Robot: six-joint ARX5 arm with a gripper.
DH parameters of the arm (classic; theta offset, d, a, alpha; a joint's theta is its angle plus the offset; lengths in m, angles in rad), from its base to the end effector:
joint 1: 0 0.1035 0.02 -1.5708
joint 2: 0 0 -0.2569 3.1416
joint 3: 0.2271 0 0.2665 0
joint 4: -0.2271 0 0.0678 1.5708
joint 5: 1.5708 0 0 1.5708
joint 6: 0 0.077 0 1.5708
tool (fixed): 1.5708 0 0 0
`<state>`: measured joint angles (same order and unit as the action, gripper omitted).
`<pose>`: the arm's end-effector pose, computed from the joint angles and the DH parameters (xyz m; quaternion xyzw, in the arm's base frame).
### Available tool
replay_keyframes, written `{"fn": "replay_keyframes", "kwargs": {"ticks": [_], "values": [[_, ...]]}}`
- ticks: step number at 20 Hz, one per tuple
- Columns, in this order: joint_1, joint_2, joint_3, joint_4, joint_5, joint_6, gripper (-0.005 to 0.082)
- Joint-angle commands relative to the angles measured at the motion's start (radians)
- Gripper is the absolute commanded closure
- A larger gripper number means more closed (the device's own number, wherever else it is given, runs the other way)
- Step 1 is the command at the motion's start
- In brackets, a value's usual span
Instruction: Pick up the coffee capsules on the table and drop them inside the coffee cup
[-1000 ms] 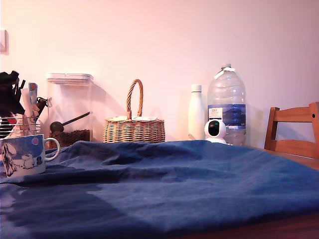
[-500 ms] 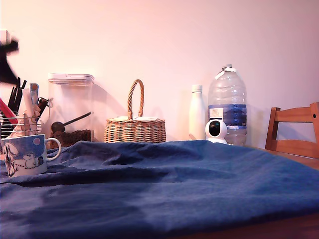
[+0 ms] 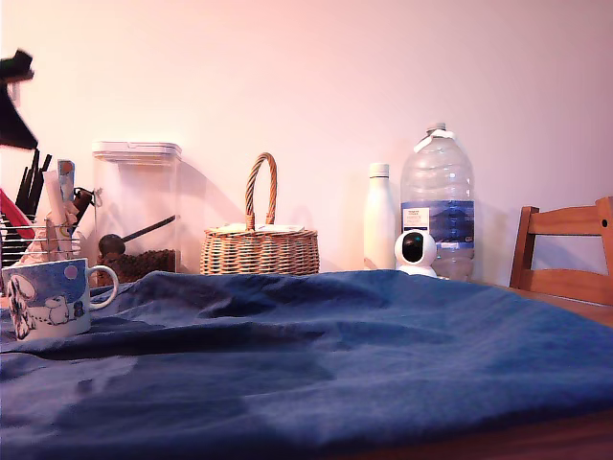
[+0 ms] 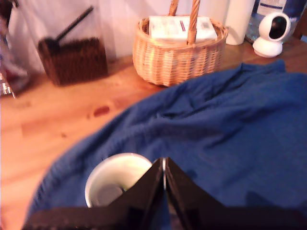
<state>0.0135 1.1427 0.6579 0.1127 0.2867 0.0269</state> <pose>0.3033 -0.0177 0.2178 -0.0146 0.1811 -0.1363 0.9739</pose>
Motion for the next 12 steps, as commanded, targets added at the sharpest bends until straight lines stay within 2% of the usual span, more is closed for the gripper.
{"fn": "replay_keyframes", "kwargs": {"ticks": [1,2,5,6,7,12], "values": [[-0.005,-0.034,-0.056,0.023,-0.001,-0.008,0.0790],[-0.009,-0.053,-0.085,0.042,-0.007,-0.038,0.0790],[-0.014,-0.120,-0.178,0.082,-0.008,-0.038,0.0790],[-0.014,-0.140,-0.208,0.090,-0.007,-0.072,0.0790],[-0.014,-0.162,-0.238,0.099,-0.008,-0.084,0.0790],[-0.014,-0.270,-0.352,0.108,-0.013,-0.091,0.0790]]}}
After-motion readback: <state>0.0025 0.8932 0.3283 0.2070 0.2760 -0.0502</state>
